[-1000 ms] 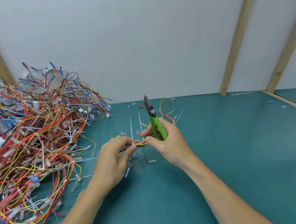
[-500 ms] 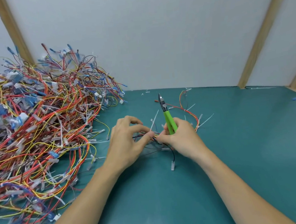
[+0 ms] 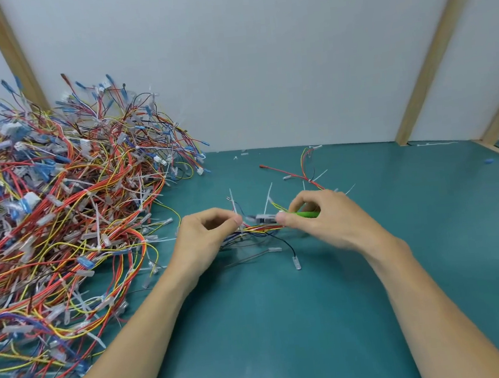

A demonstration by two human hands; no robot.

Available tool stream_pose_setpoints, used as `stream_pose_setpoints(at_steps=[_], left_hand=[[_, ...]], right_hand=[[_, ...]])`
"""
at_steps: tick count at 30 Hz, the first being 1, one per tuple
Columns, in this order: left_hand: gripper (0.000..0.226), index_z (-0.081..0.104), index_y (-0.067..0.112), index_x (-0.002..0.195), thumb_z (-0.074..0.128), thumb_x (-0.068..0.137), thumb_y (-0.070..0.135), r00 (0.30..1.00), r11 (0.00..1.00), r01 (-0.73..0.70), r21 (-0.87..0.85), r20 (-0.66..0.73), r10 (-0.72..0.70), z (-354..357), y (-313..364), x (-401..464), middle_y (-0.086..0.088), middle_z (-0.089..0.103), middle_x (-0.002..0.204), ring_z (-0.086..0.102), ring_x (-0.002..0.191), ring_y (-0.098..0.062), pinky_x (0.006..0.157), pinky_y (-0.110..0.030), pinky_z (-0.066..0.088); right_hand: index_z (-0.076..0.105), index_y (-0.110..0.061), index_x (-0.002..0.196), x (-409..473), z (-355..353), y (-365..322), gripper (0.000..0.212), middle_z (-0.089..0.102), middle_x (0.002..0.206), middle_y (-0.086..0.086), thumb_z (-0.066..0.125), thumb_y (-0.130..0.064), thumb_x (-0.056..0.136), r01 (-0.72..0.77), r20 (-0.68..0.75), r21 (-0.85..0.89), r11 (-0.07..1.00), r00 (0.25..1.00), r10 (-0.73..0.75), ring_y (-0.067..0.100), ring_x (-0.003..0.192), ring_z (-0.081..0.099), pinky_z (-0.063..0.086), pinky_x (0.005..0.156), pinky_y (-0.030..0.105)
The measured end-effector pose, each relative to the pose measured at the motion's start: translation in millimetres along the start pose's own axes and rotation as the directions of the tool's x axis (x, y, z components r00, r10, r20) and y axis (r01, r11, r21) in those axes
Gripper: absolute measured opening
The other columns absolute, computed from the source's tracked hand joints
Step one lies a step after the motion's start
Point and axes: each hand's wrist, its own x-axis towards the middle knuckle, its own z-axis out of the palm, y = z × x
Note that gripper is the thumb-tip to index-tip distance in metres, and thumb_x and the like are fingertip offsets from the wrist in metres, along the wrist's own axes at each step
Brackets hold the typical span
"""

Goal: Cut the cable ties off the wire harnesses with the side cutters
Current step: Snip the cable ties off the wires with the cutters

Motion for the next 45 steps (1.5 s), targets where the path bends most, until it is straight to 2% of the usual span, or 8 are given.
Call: stream_pose_setpoints(at_steps=[3, 6, 10, 15, 21, 29, 37, 45], left_hand=[[0.007, 0.078, 0.019, 0.079, 0.078, 0.086, 0.021, 1.000, 1.000, -0.002, 0.007, -0.011, 0.002, 1.8, -0.9, -0.2, -0.003, 0.076, 0.080, 0.063, 0.071, -0.008, 0.071, -0.018, 0.047], [0.010, 0.077, 0.021, 0.079, 0.076, 0.088, 0.026, 0.998, 1.000, 0.003, -0.007, -0.057, -0.003, 1.2, -0.2, -0.2, 0.000, 0.073, 0.074, 0.059, 0.065, -0.007, 0.064, -0.019, 0.045], [0.007, 0.079, 0.024, 0.079, 0.079, 0.085, 0.028, 0.997, 1.000, -0.008, 0.013, -0.070, 0.009, -0.9, 2.3, -0.1, 0.008, 0.070, 0.070, 0.056, 0.065, -0.005, 0.067, -0.021, 0.045], [0.007, 0.080, 0.022, 0.078, 0.083, 0.082, 0.027, 0.996, 0.999, -0.044, 0.025, -0.078, 0.045, 1.0, 4.7, -2.3, -0.004, 0.073, 0.074, 0.052, 0.064, -0.008, 0.064, -0.023, 0.042], [0.006, 0.079, 0.027, 0.078, 0.082, 0.082, 0.024, 0.979, 0.976, -0.159, 0.147, -0.105, 0.176, 2.4, 5.4, -2.4, 0.002, 0.072, 0.085, 0.056, 0.065, 0.003, 0.066, -0.008, 0.043], [0.009, 0.073, 0.022, 0.080, 0.075, 0.089, 0.024, 0.970, 0.951, -0.211, 0.225, -0.072, 0.233, 4.4, 8.5, -6.2, -0.003, 0.069, 0.085, 0.055, 0.074, -0.012, 0.078, -0.028, 0.047], [0.005, 0.076, 0.023, 0.081, 0.079, 0.084, 0.020, 0.939, 0.917, -0.289, 0.273, -0.103, 0.327, 6.1, 15.8, -11.4, -0.001, 0.054, 0.075, 0.049, 0.068, -0.006, 0.068, -0.010, 0.036], [0.004, 0.077, 0.022, 0.082, 0.078, 0.085, 0.021, 0.918, 0.890, -0.322, 0.324, -0.122, 0.377, 6.4, 17.8, -11.8, 0.000, 0.044, 0.072, 0.045, 0.065, -0.004, 0.064, -0.011, 0.034]], right_hand=[[0.073, -0.040, 0.077, 0.2, -4.4, 2.9, 0.059, 0.069, 0.073, -0.015, 0.066, -0.093, 0.052, -0.020, -0.002, -0.039, 0.999, 1.000, 0.020, -0.001, 0.074, 0.062, 0.044, 0.063, 0.026], [0.074, -0.039, 0.074, 1.1, -5.5, 1.9, 0.064, 0.069, 0.073, -0.015, 0.070, -0.093, 0.042, -0.024, 0.009, -0.078, 0.997, 1.000, 0.024, -0.002, 0.077, 0.062, 0.045, 0.063, 0.026], [0.071, -0.039, 0.080, -0.3, -6.4, 0.5, 0.058, 0.068, 0.076, -0.020, 0.067, -0.085, 0.045, 0.005, 0.024, -0.170, 0.986, 1.000, -0.001, -0.002, 0.078, 0.062, 0.054, 0.072, 0.031], [0.070, -0.043, 0.090, -2.7, -5.4, -2.4, 0.054, 0.067, 0.086, -0.024, 0.067, -0.081, 0.052, 0.055, 0.012, -0.207, 0.977, 0.998, -0.054, 0.002, 0.089, 0.061, 0.055, 0.080, 0.034], [0.070, -0.044, 0.092, -3.4, -2.9, -6.3, 0.056, 0.065, 0.089, -0.025, 0.063, -0.084, 0.054, 0.100, -0.015, -0.255, 0.962, 0.994, -0.108, 0.004, 0.089, 0.058, 0.048, 0.072, 0.031], [0.072, -0.046, 0.087, -5.1, -2.6, -10.8, 0.052, 0.068, 0.087, -0.026, 0.064, -0.084, 0.052, 0.084, -0.016, -0.239, 0.967, 0.996, -0.090, -0.001, 0.088, 0.059, 0.048, 0.069, 0.029], [0.076, -0.045, 0.092, -7.4, -1.2, -16.9, 0.050, 0.072, 0.088, -0.025, 0.071, -0.080, 0.057, 0.088, 0.000, -0.235, 0.968, 0.996, -0.090, 0.002, 0.089, 0.061, 0.052, 0.075, 0.030], [0.078, -0.045, 0.094, -9.9, 0.8, -20.9, 0.047, 0.071, 0.081, -0.021, 0.074, -0.078, 0.060, 0.080, -0.014, -0.239, 0.968, 0.996, -0.086, 0.005, 0.085, 0.061, 0.055, 0.075, 0.032]])
